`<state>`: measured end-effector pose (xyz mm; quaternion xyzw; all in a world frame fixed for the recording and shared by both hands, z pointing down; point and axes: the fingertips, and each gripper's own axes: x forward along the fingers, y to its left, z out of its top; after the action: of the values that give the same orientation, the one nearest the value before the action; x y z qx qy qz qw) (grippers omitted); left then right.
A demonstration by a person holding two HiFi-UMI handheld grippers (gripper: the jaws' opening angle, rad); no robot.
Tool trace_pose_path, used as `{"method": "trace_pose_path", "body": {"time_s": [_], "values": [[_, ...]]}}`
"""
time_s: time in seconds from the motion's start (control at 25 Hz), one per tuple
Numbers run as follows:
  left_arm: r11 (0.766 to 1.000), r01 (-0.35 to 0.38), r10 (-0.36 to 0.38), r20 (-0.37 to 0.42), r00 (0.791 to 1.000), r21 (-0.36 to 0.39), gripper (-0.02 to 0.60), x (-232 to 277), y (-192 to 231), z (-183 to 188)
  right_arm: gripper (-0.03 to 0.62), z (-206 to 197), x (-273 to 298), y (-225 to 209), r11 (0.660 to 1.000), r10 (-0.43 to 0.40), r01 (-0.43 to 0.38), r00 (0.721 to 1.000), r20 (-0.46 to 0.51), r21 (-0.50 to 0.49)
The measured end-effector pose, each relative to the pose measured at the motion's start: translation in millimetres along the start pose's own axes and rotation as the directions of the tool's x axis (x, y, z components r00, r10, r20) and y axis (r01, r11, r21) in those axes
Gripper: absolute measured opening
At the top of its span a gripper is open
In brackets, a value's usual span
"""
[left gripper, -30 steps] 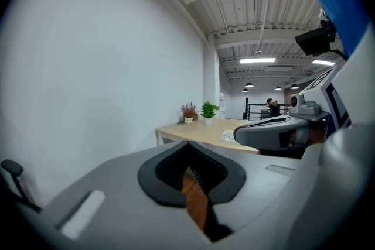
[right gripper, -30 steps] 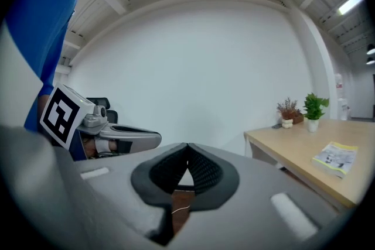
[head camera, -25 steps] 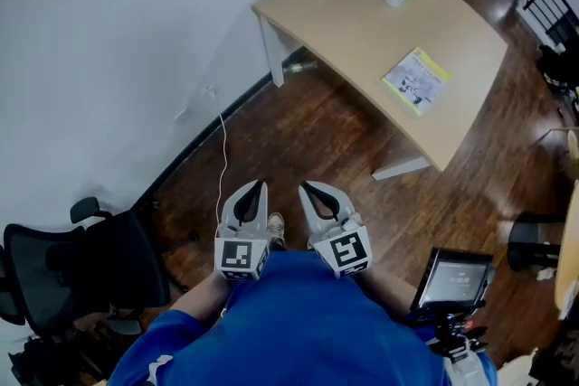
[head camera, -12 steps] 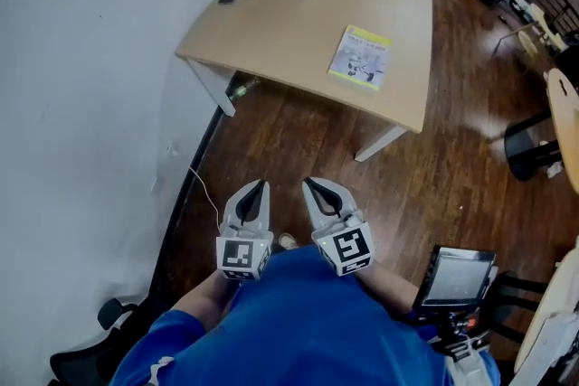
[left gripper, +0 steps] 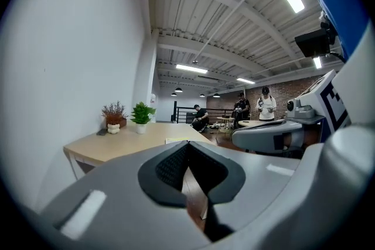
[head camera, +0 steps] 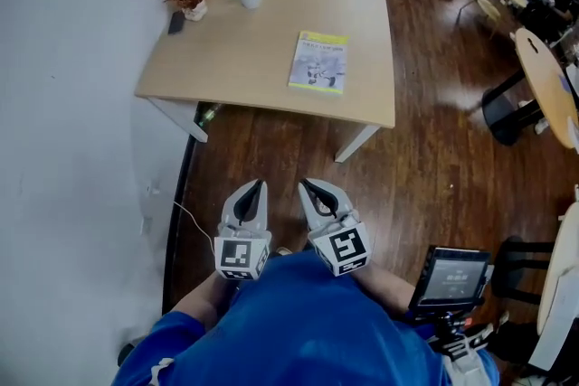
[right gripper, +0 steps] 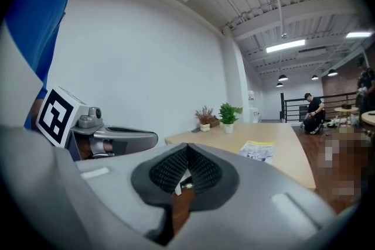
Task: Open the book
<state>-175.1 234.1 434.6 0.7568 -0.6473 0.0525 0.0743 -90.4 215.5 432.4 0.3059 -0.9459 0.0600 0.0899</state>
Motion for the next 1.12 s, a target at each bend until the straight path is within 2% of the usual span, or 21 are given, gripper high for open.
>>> {"method": "trace_pose_path", "body": {"time_s": [0.28,0.8,1.12], "values": [[0.999,0.03,-0.03,0.006,1.0,0.026,0.006,59.5,-9.0,8.6,0.003,8.6,16.0,-57.9,0.999,-0.041,0.041,0.999,0.026,0.003],[0.997,0.064,-0.061,-0.055,0.997,0.051,0.008,204.5,-33.6,17.2,0.003,12.0,54.6,-194.4,0.998,-0.068,0.067,0.998,0.017,0.019],[0.994,0.094,-0.09,-0.081,0.993,0.058,0.008,254.6,-41.0,21.5,0.003,13.9,70.6,-242.8,0.994,-0.097,0.096,0.995,0.009,0.042]]}}
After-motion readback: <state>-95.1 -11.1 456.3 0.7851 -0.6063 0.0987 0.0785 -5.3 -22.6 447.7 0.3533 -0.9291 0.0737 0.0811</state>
